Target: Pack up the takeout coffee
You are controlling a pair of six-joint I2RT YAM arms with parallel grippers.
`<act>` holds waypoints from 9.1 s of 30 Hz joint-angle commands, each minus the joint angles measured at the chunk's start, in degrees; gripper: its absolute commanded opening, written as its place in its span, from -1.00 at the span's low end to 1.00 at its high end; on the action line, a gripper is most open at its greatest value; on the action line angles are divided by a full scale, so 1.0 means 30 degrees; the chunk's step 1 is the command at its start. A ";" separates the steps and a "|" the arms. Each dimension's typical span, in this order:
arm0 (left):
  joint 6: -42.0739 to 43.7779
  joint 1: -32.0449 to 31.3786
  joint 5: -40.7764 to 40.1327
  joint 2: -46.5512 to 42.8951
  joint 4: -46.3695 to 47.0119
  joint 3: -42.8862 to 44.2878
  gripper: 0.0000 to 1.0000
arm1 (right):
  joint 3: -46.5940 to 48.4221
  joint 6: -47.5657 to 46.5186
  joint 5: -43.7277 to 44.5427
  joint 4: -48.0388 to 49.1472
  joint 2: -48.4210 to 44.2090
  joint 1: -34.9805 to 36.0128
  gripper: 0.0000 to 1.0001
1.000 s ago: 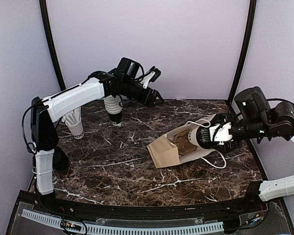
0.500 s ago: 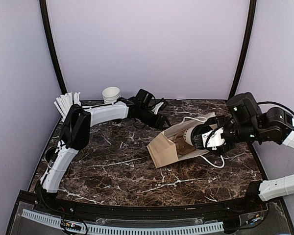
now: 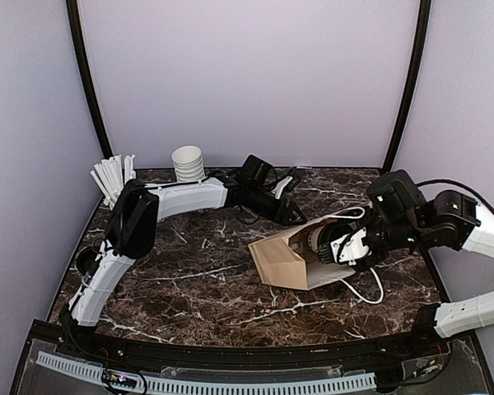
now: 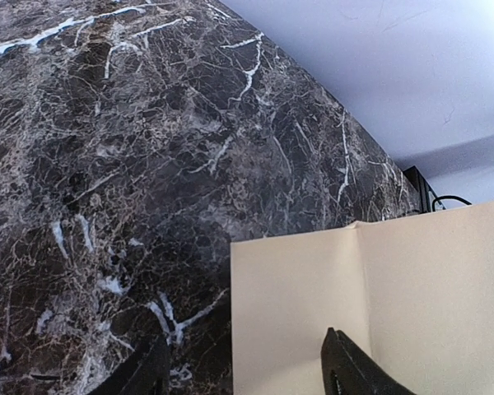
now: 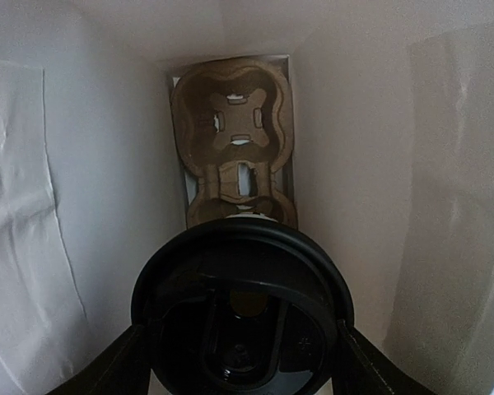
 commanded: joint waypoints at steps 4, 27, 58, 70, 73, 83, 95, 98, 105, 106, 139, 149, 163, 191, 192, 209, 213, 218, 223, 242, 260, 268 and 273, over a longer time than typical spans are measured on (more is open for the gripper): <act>0.0036 -0.0044 0.1065 -0.0011 0.0882 -0.0546 0.32 | -0.1416 -0.0553 0.0890 0.2051 -0.0256 0.0218 0.47; 0.0004 -0.0104 0.2712 0.0821 0.0963 -0.0314 0.30 | -0.2097 -0.1385 0.1503 0.4096 0.1780 0.0210 0.46; 0.1756 0.2383 -0.0046 -0.8093 0.0023 -0.7093 0.31 | 0.5149 0.0080 -0.3698 -0.0711 0.8962 -0.3601 0.46; 0.1517 0.2475 -0.0837 -1.1767 0.0486 -1.0574 0.31 | 0.7433 0.0323 -0.6509 -0.2264 1.1778 -0.5501 0.46; 0.1454 0.2474 -0.1064 -1.2530 0.0724 -1.1430 0.32 | 0.7586 0.0281 -0.6810 -0.2352 1.2258 -0.5710 0.46; 0.1073 0.2474 -0.1287 -1.3707 0.1231 -1.2878 0.32 | 1.0584 0.1001 -0.7948 -0.5546 1.5791 -0.6714 0.37; 0.0821 0.2474 -0.1445 -1.4634 0.1548 -1.3967 0.32 | 1.0450 0.1927 -0.7891 -0.5207 1.6411 -0.6814 0.40; 0.0717 0.2489 -0.1484 -1.4783 0.1679 -1.4111 0.32 | 1.0796 0.2852 -0.7255 -0.4899 1.6728 -0.6836 0.39; 0.0770 0.2489 -0.1766 -1.5408 0.1795 -1.4156 0.33 | 1.1135 0.3124 -0.7199 -0.5004 1.6264 -0.6821 0.49; 0.0804 0.2478 -0.1882 -1.5501 0.1813 -1.4149 0.33 | 1.1150 0.3097 -0.7230 -0.4999 1.6145 -0.6799 0.50; 0.1192 0.2474 -0.1201 -1.5604 0.0886 -1.2356 0.36 | 1.5910 0.6411 -0.6970 -0.7625 1.4104 -0.5089 0.97; 0.1822 0.2474 -0.1805 -1.5718 -0.0226 -1.1417 0.36 | 1.7126 0.6772 -0.6809 -0.8124 1.2962 -0.5099 0.97; 0.2509 0.0747 -0.1574 -1.4364 -0.1592 -0.8074 0.33 | 1.9131 0.6223 -0.7049 -0.7815 1.0615 -0.5205 0.94; 0.6108 -0.1265 -0.5452 -0.9779 -0.7293 -0.0808 -1.00 | 1.6030 0.7488 -0.5836 -0.2760 0.8842 -1.0063 0.57; 0.6476 -0.1412 -0.5698 -0.9877 -0.7448 -0.0642 -1.00 | 1.5614 0.7664 -0.5701 -0.2298 0.8754 -1.0565 0.58; 1.0663 -0.5391 -1.0839 -1.1076 -0.7605 -0.1760 -1.00 | 1.0778 0.8890 -0.5196 0.0456 0.7998 -1.2679 0.63; 1.0759 -0.6397 -1.1779 -1.1487 -0.7463 -0.2316 -1.00 | 1.0638 0.9102 -0.5040 0.0537 0.7848 -1.2993 0.64; 1.1213 -0.7006 -1.4020 -1.1946 -0.7010 -0.2793 -1.00 | 1.0442 0.9546 -0.5417 0.0722 0.7568 -1.3990 0.65; 1.2663 -0.6992 -1.6225 -1.2212 -0.5754 -0.3671 -1.00 | 1.0181 0.9841 -0.5857 0.0806 0.7396 -1.4283 0.66; 1.5006 -0.4782 -1.7558 -1.3160 -0.4231 -0.4570 -1.00 | 0.9701 1.0054 -0.6139 0.0951 0.7411 -1.4357 0.67; 1.3752 -0.3433 -1.3850 -1.3983 -0.3662 -0.5858 -1.00 | 0.9700 1.0403 -0.6639 0.0894 0.7860 -1.4342 0.68; 1.2830 -0.3543 -1.2762 -1.5148 -0.2952 -0.7534 -1.00 | 0.9640 1.0418 -0.6830 0.0895 0.7931 -1.4342 0.68; 1.2348 -0.4194 -1.2593 -1.5317 -0.2514 -0.7885 -1.00 | 0.9536 1.0491 -0.6962 0.0920 0.7955 -1.4342 0.68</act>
